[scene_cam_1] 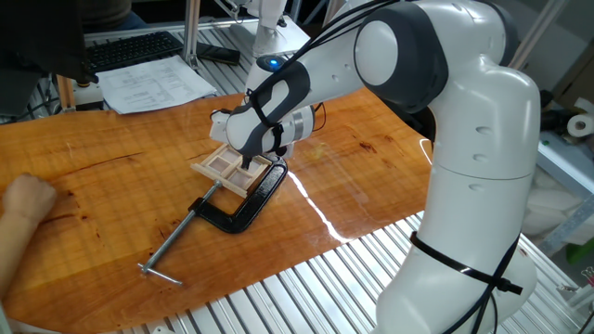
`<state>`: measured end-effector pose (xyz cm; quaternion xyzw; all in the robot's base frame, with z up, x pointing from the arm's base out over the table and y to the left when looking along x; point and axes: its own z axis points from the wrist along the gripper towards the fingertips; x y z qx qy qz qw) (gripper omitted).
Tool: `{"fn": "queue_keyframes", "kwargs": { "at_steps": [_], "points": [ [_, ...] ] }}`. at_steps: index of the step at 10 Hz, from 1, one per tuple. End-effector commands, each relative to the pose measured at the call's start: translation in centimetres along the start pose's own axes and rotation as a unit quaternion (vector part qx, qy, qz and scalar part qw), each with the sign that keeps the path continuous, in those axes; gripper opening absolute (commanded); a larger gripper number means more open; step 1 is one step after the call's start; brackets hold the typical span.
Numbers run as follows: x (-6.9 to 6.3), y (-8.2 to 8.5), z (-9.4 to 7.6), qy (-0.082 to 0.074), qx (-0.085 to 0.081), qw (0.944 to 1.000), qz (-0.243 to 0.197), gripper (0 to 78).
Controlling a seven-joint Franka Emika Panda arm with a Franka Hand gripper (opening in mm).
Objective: Open a sliding window
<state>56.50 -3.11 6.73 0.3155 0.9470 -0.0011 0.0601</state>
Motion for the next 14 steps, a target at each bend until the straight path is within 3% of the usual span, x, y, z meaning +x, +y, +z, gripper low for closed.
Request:
{"fn": "queue_keyframes", "kwargs": {
  "at_steps": [1, 14],
  "points": [
    [-0.1, 0.1, -0.1, -0.006, -0.002, 1.0000, 0.003, 0.0],
    [2.2, 0.7, 0.3, -0.006, -0.003, 0.9998, 0.021, 0.0]
  ]
}}
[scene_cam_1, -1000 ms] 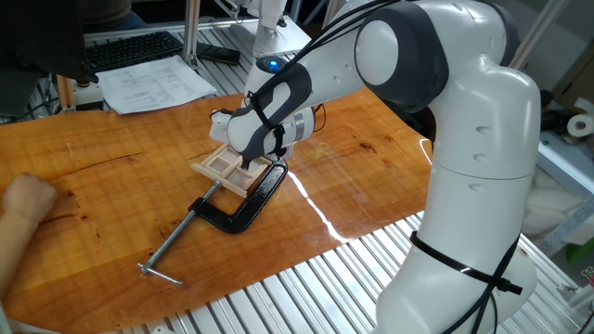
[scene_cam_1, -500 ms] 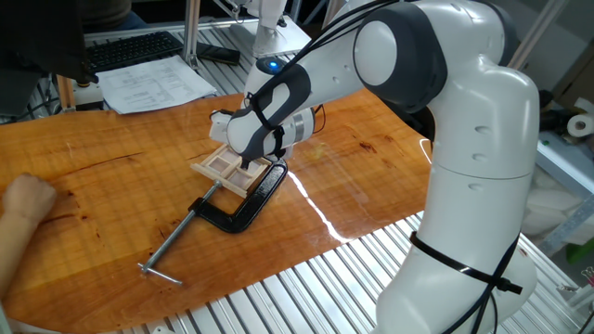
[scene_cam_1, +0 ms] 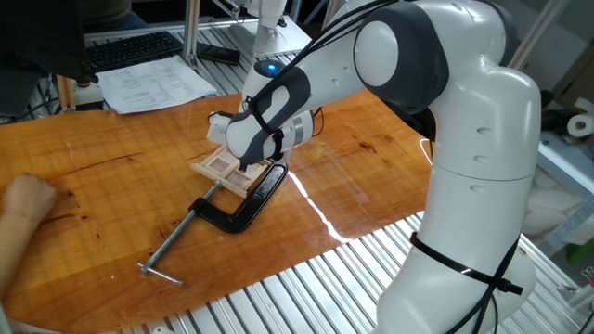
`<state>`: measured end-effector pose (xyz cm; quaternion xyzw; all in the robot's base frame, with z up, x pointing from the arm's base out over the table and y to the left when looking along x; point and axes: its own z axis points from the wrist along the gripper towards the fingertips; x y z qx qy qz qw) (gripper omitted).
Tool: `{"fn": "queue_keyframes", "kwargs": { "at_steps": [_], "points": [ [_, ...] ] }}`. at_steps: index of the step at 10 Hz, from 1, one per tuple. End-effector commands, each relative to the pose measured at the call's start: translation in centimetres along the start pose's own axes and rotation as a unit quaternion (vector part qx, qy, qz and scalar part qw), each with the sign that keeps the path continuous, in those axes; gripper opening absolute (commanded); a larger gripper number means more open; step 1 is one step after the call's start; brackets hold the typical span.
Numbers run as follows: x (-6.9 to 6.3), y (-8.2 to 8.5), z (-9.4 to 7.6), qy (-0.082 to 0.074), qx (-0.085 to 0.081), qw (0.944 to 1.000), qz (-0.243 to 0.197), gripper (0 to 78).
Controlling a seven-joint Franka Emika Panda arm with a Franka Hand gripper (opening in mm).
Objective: Open a sliding window
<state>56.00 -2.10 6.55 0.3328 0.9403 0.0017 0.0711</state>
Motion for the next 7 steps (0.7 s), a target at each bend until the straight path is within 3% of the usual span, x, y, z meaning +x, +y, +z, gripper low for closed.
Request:
{"fn": "queue_keyframes", "kwargs": {
  "at_steps": [1, 7],
  "points": [
    [1.33, 0.13, 0.11, 0.005, 0.003, 1.0000, 0.004, 0.0],
    [2.28, 0.12, 0.15, 0.009, 0.001, 0.9999, 0.010, 0.0]
  ]
}}
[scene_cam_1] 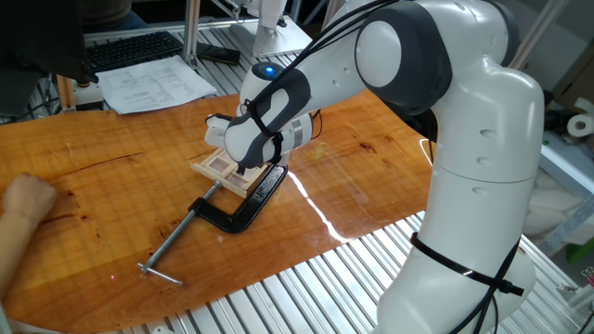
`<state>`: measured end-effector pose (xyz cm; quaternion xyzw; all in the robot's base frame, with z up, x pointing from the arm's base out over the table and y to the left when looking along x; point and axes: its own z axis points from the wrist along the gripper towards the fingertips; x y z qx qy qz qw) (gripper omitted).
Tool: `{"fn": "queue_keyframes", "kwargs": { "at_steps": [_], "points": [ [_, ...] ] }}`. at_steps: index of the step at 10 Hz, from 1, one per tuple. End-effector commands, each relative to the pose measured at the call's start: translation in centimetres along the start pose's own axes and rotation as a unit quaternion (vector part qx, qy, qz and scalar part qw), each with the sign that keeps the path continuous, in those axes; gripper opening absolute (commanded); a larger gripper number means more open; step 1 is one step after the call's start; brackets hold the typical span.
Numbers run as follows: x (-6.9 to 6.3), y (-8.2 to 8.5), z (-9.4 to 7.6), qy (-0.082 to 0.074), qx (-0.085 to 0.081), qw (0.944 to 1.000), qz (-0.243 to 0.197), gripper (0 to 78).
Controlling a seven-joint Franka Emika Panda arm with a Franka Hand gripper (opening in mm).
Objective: Open a sliding window
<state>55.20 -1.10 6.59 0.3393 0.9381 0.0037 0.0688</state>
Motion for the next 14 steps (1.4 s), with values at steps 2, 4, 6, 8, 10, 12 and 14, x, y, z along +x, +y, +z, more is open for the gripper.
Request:
{"fn": "queue_keyframes", "kwargs": {
  "at_steps": [2, 4, 6, 8, 10, 12, 14],
  "points": [
    [1.1, -0.2, 0.3, 0.007, 0.001, 1.0000, 0.004, 0.0],
    [1.7, -0.1, 0.5, 0.007, 0.001, 0.9999, 0.009, 0.0],
    [2.3, 0.0, 0.6, 0.007, 0.001, 0.9999, 0.012, 0.0],
    [3.0, 0.1, 0.6, 0.007, 0.002, 0.9998, 0.017, 0.0],
    [3.3, 0.2, 0.6, 0.008, 0.002, 0.9998, 0.020, 0.0],
    [3.7, 0.2, 0.6, 0.009, 0.002, 0.9997, 0.022, 0.0],
    [4.2, 0.3, 0.8, 0.014, 0.003, 0.9995, 0.028, 0.0]
  ]
}}
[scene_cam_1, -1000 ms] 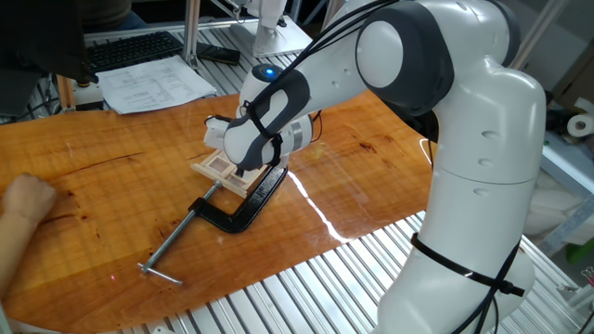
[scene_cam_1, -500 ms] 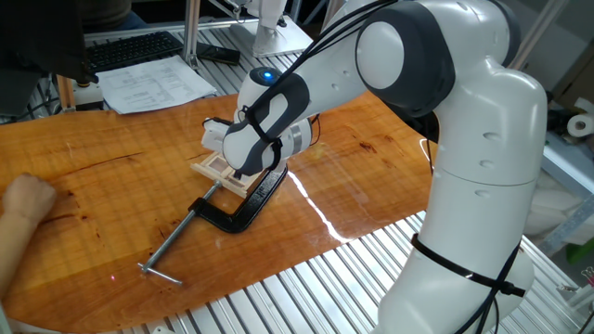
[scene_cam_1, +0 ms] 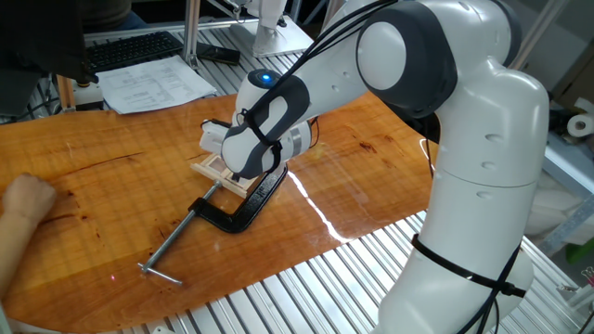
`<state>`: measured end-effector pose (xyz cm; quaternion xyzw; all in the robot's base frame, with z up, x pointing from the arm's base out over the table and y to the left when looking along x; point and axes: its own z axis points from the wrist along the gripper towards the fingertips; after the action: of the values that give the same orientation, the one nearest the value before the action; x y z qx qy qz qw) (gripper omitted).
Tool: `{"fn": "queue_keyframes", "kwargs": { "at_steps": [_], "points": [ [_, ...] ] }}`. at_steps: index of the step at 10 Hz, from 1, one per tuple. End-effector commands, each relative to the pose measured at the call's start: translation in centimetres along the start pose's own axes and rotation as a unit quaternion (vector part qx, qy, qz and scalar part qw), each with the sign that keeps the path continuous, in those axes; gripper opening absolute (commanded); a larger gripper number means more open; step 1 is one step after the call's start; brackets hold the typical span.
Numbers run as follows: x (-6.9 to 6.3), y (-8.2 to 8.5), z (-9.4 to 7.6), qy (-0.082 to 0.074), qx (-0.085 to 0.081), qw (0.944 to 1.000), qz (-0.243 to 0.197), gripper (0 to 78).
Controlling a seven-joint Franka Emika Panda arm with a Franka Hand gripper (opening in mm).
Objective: Open a sliding window
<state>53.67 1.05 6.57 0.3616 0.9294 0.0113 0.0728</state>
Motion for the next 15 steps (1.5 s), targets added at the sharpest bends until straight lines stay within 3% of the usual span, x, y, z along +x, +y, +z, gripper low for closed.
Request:
{"fn": "queue_keyframes", "kwargs": {
  "at_steps": [1, 3, 7, 10, 13, 15],
  "points": [
    [1.7, -0.4, 1.4, 0.018, 0.010, 0.9998, 0.004, 0.0],
    [1.8, -0.4, 1.8, 0.021, 0.010, 0.9997, 0.005, 0.0],
    [1.8, -0.5, 1.8, 0.082, 0.035, 0.9960, -0.004, 0.0],
    [1.8, -0.6, 1.2, 0.088, 0.046, 0.9949, -0.020, 0.0],
    [1.1, -0.7, -1.3, 0.107, 0.057, 0.9921, -0.030, 0.0],
    [0.6, -0.7, -2.2, 0.111, 0.059, 0.9915, -0.033, 0.0]
  ]
}}
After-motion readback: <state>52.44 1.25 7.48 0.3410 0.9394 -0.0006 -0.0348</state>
